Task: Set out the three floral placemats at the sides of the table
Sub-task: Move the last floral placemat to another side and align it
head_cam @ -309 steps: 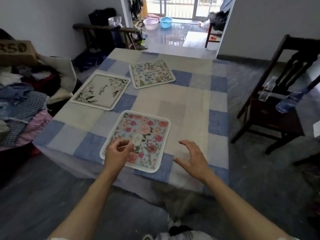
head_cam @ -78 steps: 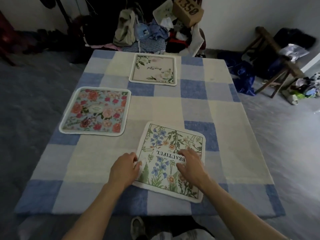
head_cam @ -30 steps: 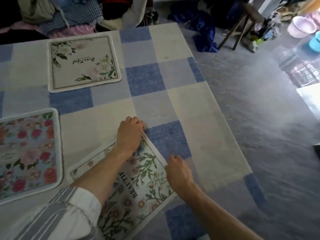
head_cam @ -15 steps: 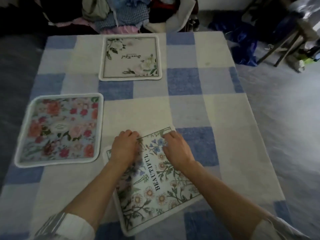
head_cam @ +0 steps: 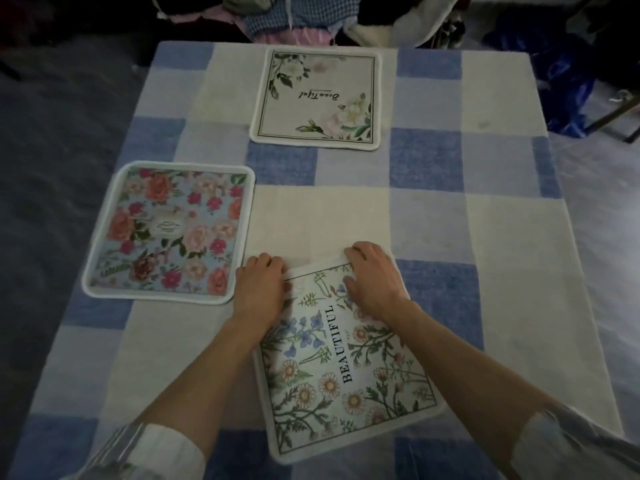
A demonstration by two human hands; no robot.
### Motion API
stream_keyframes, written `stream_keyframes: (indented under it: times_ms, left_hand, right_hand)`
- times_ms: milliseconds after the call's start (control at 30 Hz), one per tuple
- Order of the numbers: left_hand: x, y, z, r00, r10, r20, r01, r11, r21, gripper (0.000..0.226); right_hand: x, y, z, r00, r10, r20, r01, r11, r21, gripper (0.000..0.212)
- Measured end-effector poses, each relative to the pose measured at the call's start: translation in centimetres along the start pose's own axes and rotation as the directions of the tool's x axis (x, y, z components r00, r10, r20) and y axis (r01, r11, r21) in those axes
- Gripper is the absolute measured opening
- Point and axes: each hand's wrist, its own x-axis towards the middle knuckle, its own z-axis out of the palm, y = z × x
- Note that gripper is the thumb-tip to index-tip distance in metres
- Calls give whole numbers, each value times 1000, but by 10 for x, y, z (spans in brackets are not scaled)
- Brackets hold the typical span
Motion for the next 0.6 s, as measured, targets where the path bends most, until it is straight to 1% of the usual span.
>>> stream_keyframes:
  times_ms: [67,133,200,267,333,400,467,533,600]
  left_hand:
    - [3,2,0,999,42,-16,-42,999,23,23]
    - [8,7,-1,994,103,-27,-101,993,57,22]
    - [13,19,-2,984,174,-42,-171,982,75,22]
    - [20,40,-2,962,269,-50,-265,961,75,22]
    - [28,65,0,927,373,-46,-369,926,77,24]
    - [34,91,2,881,470,-48,-466,882,71,22]
    - [37,116,4,816,575,-59,-570,818,78,18]
    - [36,136,6,753,656,-56,-651,754,84,18]
    - [35,145,7,723,689,-51,-685,724,81,17]
  right_hand:
    - [2,5,1,1000,0,-30,0,1000,-22,36]
    - [-5,7,2,998,43,-53,-45,998,-40,29]
    - [-21,10,4,988,144,-58,-146,988,-39,25]
    - [-44,15,5,961,276,-30,-276,961,-14,27]
    - [-71,23,6,921,390,12,-390,920,25,33]
    - [-98,30,7,881,471,40,-472,878,74,40]
    - [-121,33,10,855,515,59,-518,852,82,43]
    - [-135,32,12,829,553,83,-559,825,83,41]
    - [-140,32,12,806,582,104,-591,801,96,38]
